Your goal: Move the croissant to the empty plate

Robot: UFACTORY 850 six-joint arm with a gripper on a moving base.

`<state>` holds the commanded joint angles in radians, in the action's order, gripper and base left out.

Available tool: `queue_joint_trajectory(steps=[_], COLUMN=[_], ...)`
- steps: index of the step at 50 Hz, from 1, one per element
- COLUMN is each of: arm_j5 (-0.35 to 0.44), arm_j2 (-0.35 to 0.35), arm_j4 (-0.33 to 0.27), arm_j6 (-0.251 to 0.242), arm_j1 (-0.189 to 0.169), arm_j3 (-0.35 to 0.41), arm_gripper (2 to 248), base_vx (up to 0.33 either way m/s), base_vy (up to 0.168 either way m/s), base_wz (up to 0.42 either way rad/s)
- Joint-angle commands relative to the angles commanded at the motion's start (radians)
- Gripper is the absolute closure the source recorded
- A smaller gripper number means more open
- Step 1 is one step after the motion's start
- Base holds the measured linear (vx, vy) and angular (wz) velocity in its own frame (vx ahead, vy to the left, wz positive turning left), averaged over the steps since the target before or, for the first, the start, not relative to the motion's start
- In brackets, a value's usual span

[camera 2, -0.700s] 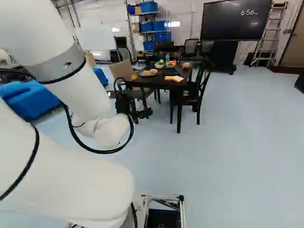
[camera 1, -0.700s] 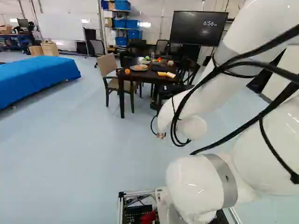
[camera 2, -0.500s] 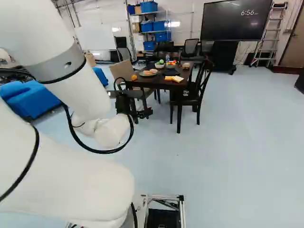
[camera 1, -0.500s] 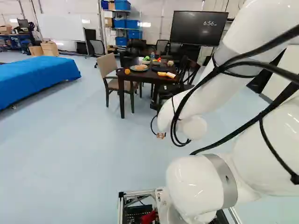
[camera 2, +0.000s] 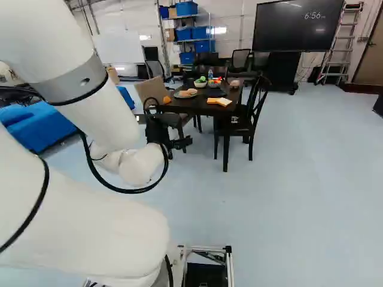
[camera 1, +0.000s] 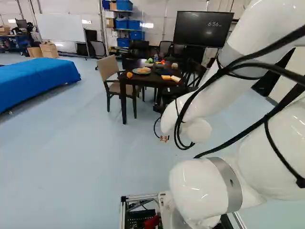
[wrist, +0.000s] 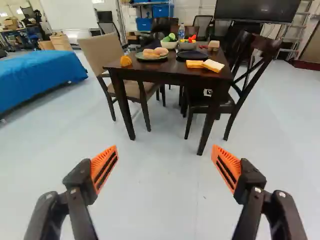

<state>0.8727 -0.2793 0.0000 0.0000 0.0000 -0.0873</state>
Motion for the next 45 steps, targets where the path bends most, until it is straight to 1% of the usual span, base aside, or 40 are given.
queue_joint_trajectory(steps=[14, 45], arm_j5=[0.000, 0.000], arm_j2=[0.000, 0.000], arm_j4=[0.000, 0.000], arm_j6=[0.000, 0.000], arm_j1=[0.000, 0.000], arm_j3=[0.000, 0.000], arm_gripper=[3, 3], base_vx=[0.211, 0.227], base_vy=[0.041, 0.066], base_wz=[-0.029, -0.030])
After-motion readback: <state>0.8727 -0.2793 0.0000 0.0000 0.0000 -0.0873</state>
